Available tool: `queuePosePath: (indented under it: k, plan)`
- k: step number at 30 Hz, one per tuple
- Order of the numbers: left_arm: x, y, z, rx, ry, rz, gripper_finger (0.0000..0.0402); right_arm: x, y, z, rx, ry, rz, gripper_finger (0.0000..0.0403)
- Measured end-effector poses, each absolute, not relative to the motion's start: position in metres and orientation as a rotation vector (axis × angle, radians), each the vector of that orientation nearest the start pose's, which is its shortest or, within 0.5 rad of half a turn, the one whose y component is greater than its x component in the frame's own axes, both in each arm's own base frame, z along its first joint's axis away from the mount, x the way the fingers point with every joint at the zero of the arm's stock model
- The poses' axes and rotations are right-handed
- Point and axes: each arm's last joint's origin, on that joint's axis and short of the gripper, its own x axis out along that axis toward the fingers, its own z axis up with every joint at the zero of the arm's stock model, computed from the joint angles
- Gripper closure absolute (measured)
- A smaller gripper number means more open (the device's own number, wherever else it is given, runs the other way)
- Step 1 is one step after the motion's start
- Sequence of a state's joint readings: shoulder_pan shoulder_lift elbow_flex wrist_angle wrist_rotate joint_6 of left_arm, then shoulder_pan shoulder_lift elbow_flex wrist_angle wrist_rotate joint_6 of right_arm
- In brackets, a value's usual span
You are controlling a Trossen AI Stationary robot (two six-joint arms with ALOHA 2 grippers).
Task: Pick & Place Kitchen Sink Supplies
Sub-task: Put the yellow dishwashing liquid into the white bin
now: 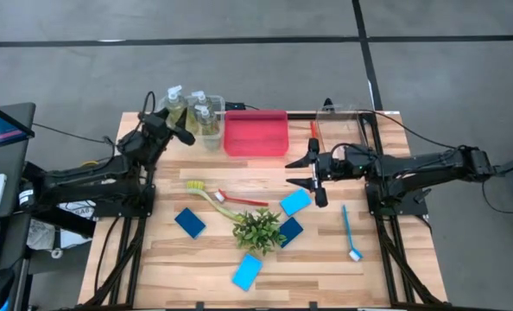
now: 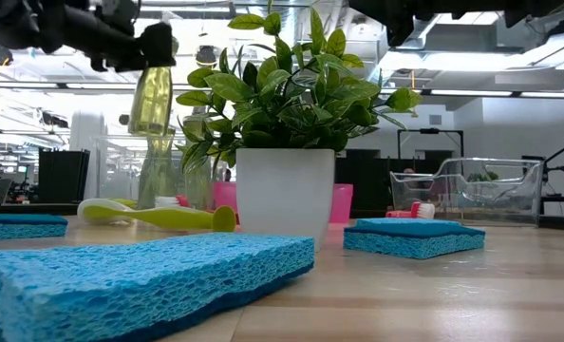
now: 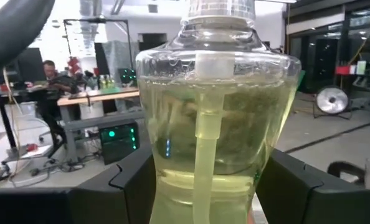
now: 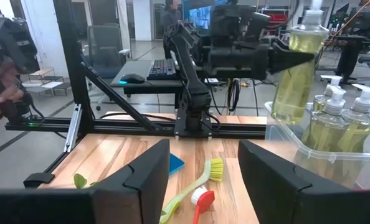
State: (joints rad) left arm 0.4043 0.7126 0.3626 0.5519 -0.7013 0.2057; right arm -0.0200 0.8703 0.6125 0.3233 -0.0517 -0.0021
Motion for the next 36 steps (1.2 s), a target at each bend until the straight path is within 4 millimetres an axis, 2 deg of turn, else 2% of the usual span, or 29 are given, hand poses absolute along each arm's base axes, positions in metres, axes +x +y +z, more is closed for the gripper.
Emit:
queuePosePath:
  k: [10, 27, 36]
  plan:
    - [0.15, 0.104, 0.255, 0.115, -0.079, 1.199, 0.0176, 0.198, -0.002, 0.307, -0.004, -0.066, 0.032, 0.0223]
    - [0.149, 0.106, 0.257, 0.135, -0.128, 1.215, 0.0175, 0.199, -0.002, 0.307, -0.009, -0.064, 0.031, 0.0222]
    - [0.144, 0.114, 0.257, 0.139, -0.126, 1.269, 0.0175, 0.199, -0.002, 0.307, -0.01, -0.064, 0.031, 0.0218]
